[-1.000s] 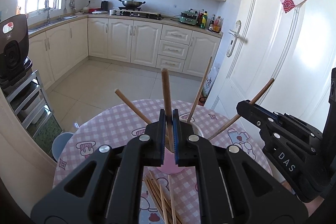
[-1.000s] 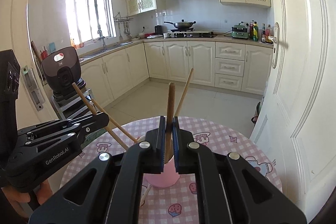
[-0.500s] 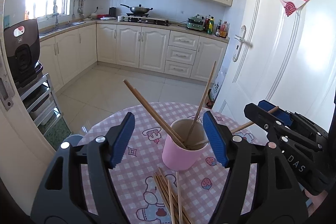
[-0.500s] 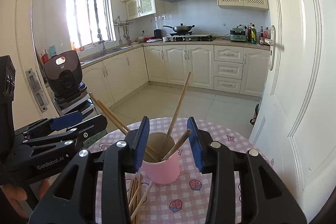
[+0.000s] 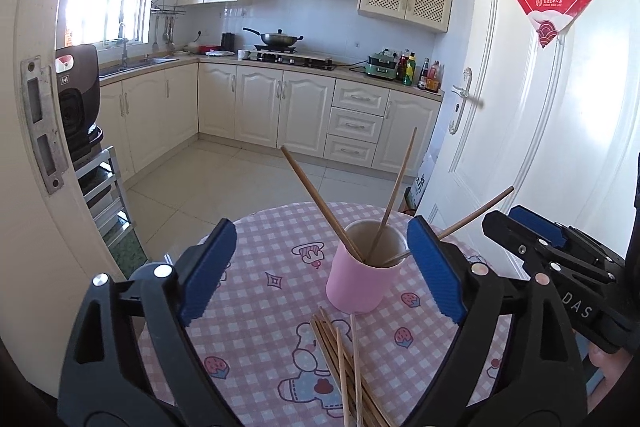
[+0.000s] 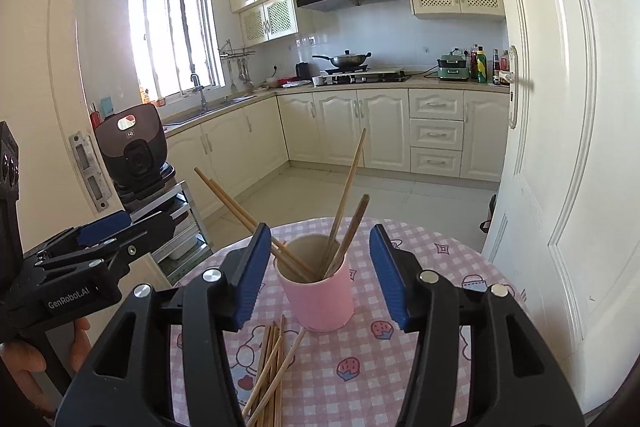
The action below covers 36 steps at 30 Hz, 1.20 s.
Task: Organize utensils
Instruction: 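Reach down to the chopstick pile and grasp a chopstick with each tool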
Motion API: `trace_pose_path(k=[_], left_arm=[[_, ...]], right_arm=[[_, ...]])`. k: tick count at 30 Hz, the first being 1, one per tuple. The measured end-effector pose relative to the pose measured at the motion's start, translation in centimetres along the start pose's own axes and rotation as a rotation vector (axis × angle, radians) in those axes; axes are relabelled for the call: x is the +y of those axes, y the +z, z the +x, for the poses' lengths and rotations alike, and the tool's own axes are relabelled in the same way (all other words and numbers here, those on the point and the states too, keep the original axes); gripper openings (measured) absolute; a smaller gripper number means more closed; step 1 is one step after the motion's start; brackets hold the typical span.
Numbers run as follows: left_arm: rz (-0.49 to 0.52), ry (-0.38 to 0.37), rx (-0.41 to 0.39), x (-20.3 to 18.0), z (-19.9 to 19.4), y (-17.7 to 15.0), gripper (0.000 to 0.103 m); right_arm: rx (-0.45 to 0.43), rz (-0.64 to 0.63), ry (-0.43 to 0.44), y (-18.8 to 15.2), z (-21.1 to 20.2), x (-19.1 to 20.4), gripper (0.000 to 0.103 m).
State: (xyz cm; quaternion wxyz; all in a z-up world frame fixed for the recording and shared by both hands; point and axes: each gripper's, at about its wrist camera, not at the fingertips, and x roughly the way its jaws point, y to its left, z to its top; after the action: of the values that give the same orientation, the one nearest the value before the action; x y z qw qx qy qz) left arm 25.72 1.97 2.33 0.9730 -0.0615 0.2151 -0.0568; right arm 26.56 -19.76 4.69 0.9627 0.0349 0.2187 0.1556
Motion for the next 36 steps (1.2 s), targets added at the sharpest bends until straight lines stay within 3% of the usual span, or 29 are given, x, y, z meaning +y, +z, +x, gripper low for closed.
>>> trace_pose_path(k=[13,19,24,30,36], left_arm=[[0.086,0.057,-0.05,0.2,-1.6,-3.2,0.088],[0.116,0.083,-0.033,0.6,-0.9,-5.1,0.088],[0.118,0.081,0.063,1.4,0.7,-7.0,0.088],[0.088,0.04,0.246,2.3,3.6,-9.2,0.087],[0.075,0.055,0.346,3.1,5.4,-11.3,0.087]], right_arm=[[0.062,0.004,0.026,-3.8,0.5,1.0,0.052],[0.125,-0.008,0.031,-6.2,2.1,1.5,0.052],[0.226,-0.007,0.054,-8.6,4.3,1.8,0.052],[0.383,0.031,0.078,-10.9,7.4,1.9,0.052],[0.499,0.082,0.104,-12.4,10.3,1.8,0.033]])
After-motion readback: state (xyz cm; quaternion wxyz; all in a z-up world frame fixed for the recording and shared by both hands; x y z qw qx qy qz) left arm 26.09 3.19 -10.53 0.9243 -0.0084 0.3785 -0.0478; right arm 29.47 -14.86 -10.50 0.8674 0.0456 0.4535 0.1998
